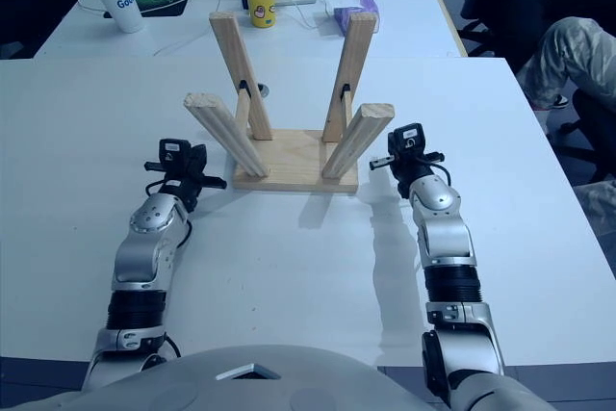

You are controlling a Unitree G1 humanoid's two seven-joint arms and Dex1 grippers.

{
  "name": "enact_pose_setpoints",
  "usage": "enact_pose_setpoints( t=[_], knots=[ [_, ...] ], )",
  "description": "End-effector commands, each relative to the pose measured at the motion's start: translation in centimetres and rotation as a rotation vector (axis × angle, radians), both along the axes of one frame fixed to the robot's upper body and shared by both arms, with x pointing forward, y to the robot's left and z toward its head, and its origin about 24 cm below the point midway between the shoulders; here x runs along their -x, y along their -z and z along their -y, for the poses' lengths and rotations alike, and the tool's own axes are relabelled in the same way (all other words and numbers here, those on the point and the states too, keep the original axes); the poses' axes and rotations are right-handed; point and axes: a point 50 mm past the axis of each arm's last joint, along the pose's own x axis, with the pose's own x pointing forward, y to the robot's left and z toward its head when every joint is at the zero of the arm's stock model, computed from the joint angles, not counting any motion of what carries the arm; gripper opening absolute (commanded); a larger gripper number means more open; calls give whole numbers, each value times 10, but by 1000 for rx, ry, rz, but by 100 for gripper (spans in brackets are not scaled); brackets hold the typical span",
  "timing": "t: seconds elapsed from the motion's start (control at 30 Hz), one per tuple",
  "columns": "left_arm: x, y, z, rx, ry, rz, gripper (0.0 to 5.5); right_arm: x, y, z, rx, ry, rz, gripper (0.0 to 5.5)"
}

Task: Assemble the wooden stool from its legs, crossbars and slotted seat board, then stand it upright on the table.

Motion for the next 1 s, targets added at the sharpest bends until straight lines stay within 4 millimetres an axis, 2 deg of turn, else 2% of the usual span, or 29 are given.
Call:
enact_pose_setpoints(
  t=[0.03,0.1,0.2,0.33,0.6,0.87,1.0],
  knots=[
    [8,13,-6,9,-48,-74,0,-2,1,-3,5,-26,23,2],
    [10,16,-7,23,-46,-84,0,1,6,-3,42,-46,11,2],
    [11,9,3,22,5,-66,0,2,9,2,17,-18,-29,2],
    [12,9,5,19,55,-48,0,11,19,5,17,-2,-76,2],
    [9,8,16,-14,179,-45,0,29,39,-6,32,-27,-174,2],
    [16,18,24,30,242,-131,0,29,44,-12,24,-30,-224,2],
    [24,21,26,12,277,-192,0,34,42,-15,30,-90,-241,2]
  ],
)
